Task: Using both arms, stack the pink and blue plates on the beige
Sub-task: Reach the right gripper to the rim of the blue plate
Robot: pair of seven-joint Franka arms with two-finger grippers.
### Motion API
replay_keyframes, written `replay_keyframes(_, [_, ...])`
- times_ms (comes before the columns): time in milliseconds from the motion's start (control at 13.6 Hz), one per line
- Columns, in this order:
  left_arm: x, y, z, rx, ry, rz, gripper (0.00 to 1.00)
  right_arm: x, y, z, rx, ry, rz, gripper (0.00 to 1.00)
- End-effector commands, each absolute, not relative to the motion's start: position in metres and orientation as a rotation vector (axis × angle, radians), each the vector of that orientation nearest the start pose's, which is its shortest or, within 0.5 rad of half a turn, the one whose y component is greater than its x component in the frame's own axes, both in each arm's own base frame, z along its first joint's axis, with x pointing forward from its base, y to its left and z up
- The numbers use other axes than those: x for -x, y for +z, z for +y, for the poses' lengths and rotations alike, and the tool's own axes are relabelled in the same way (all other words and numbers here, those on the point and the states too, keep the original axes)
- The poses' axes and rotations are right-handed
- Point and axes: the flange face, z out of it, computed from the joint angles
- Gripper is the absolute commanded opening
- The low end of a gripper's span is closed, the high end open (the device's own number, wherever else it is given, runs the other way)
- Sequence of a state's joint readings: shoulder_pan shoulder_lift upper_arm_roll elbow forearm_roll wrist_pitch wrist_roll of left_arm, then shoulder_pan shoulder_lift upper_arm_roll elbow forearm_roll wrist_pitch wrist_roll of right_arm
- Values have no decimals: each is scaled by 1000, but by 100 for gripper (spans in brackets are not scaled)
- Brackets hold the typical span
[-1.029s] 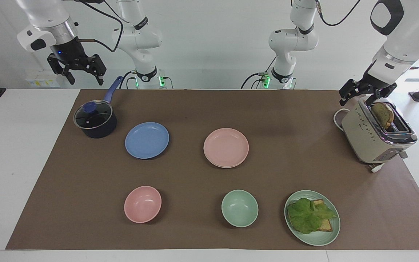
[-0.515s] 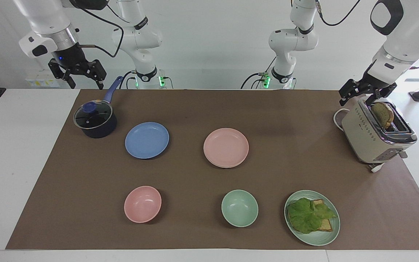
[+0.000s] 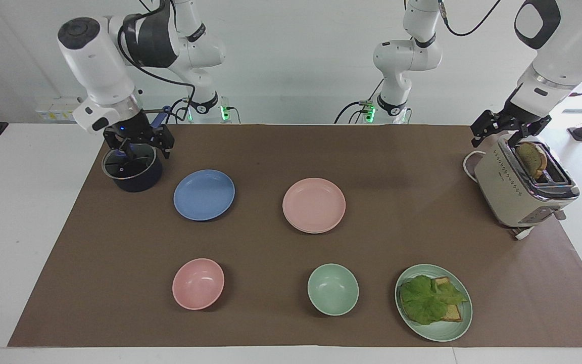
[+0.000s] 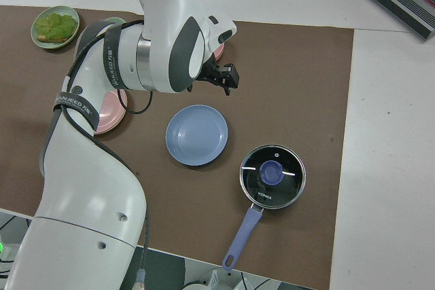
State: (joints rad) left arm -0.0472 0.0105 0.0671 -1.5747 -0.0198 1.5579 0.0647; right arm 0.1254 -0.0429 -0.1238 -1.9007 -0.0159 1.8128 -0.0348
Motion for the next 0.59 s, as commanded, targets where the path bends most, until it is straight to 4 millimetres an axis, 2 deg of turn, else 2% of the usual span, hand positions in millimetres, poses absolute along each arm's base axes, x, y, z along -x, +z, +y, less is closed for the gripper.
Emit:
replay_keyframes(0, [-551, 620, 12, 3152, 48, 80, 100, -542, 461, -6, 3119, 110, -270, 100])
replay_keyframes(74, [-551, 620, 11, 3152, 48, 82, 100, -539, 442, -12, 3118, 91, -290, 100])
replay_keyframes(221, [-551, 620, 12, 3152, 48, 80, 100, -532, 418, -21, 3115, 90, -298, 100])
replay_keyframes(441, [-551, 620, 12, 3152, 48, 80, 100, -530, 369, -20, 3060, 129, -310, 100])
replay_keyframes(515, [-551, 620, 11, 3152, 48, 82, 100, -522, 355, -25, 3057, 144, -316, 100])
